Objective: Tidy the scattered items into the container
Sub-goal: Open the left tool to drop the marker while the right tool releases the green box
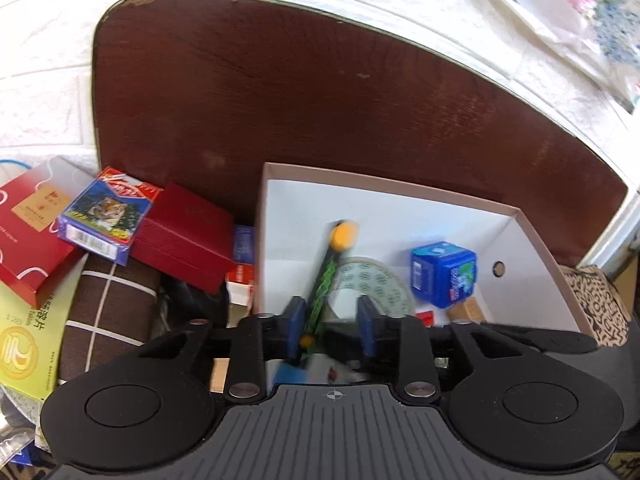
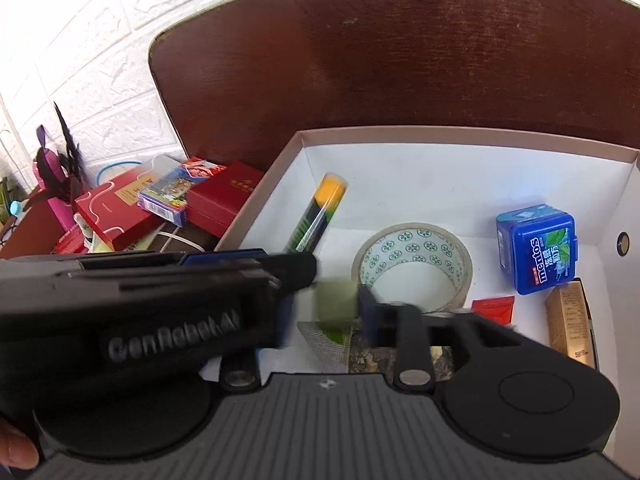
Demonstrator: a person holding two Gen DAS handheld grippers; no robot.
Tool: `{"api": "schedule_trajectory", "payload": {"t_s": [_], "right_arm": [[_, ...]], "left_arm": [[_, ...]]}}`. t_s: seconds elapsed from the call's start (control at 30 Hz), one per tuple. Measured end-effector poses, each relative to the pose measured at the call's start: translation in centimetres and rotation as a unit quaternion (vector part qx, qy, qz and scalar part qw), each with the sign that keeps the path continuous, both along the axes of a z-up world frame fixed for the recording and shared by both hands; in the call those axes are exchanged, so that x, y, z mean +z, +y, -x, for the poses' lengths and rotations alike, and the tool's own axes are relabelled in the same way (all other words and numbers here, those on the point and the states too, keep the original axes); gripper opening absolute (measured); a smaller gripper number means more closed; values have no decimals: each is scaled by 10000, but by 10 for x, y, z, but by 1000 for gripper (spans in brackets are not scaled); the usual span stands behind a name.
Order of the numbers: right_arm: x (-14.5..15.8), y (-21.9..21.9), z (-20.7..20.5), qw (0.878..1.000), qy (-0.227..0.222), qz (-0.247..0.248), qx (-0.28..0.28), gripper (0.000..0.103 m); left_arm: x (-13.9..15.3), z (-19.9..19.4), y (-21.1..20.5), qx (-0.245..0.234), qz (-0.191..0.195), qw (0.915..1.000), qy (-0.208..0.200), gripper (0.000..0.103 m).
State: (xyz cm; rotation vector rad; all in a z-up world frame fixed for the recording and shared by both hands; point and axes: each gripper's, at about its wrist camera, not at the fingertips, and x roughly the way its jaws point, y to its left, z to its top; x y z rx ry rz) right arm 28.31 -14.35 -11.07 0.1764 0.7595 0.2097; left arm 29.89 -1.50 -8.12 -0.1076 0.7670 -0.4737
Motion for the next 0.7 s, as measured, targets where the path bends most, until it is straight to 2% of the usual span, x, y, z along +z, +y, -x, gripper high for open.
{"api": "schedule_trajectory", "payload": {"t_s": [0.03, 0.1, 0.2, 0.3, 0.37, 0.47, 0.7], "right_arm": [[1, 0, 2, 10000, -72, 43, 1, 65], [5, 2, 6, 9996, -200, 207, 15, 63], [10, 1, 9, 9992, -275, 274, 6, 67], [14, -3, 13, 9991, -357, 243, -37, 76], [16, -4, 17, 9987, -432, 258, -34, 88], [21, -7, 25, 9976, -613, 302, -67, 99], [29, -6, 49, 9961, -782, 396, 100, 101]], "left_arm": [[1, 2, 0, -40, 54, 10000, -22, 63], [4, 6, -2, -27, 78, 9999, -88, 82], [9, 12, -3, -23, 126, 9998, -153, 90], [13, 17, -2, -36, 223, 9996, -185, 96], [15, 20, 0, -7, 288, 9995, -152, 98], [18, 25, 5, 48, 495, 9987, -56, 103], [23, 51, 14, 75, 924, 9957, 74, 103]]}}
